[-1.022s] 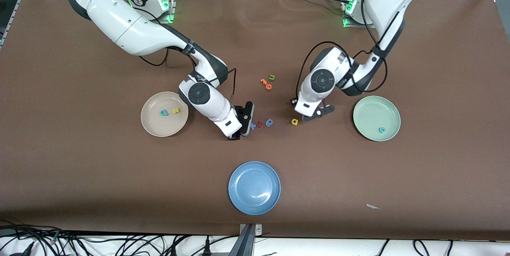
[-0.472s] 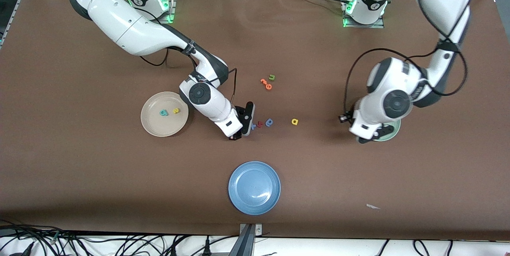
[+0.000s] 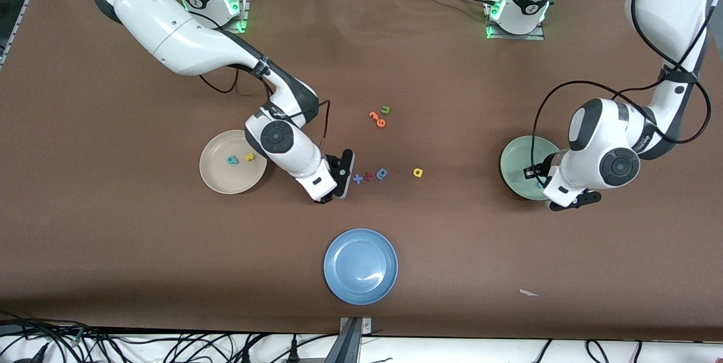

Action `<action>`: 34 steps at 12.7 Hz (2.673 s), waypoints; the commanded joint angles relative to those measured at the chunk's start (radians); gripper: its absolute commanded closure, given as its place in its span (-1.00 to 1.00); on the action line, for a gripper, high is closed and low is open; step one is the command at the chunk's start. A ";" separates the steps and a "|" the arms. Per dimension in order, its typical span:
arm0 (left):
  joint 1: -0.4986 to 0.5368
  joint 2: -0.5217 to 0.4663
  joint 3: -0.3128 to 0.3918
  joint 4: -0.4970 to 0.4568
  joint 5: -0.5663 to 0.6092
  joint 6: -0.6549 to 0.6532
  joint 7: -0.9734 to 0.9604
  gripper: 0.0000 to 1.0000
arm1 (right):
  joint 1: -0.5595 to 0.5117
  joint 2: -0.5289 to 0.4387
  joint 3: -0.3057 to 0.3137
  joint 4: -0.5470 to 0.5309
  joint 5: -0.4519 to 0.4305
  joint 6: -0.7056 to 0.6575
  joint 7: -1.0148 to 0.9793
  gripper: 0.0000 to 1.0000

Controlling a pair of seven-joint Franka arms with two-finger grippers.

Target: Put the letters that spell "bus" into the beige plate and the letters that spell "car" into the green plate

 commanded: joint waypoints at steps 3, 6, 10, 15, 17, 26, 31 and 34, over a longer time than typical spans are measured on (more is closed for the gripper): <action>0.005 0.016 -0.011 0.009 0.025 0.002 0.015 -0.53 | -0.095 -0.139 0.020 -0.021 0.062 -0.268 0.035 0.58; -0.013 -0.005 -0.040 0.029 0.002 -0.004 -0.020 -1.00 | -0.127 -0.216 0.020 -0.023 0.080 -0.397 0.039 0.59; -0.024 -0.001 -0.159 0.064 -0.015 -0.002 -0.248 -1.00 | -0.150 -0.233 0.014 -0.015 0.077 -0.407 0.085 0.59; -0.172 0.079 -0.161 0.083 -0.012 0.196 -0.541 -1.00 | -0.315 -0.291 0.020 -0.249 0.076 -0.236 0.090 0.59; -0.229 0.120 -0.157 0.083 -0.002 0.296 -0.616 -1.00 | -0.340 -0.389 0.012 -0.407 0.077 -0.143 0.088 0.59; -0.444 0.171 -0.010 0.084 -0.002 0.346 -0.630 -0.63 | -0.540 -0.503 -0.006 -0.767 0.071 0.132 0.079 -0.08; -0.467 0.188 -0.003 0.110 -0.002 0.346 -0.630 -0.28 | -0.538 -0.547 0.010 -0.735 0.071 0.083 0.094 -0.96; -0.495 0.191 0.020 0.112 -0.003 0.346 -0.630 -0.21 | -0.538 -0.588 0.068 -0.649 0.076 -0.113 0.227 -0.96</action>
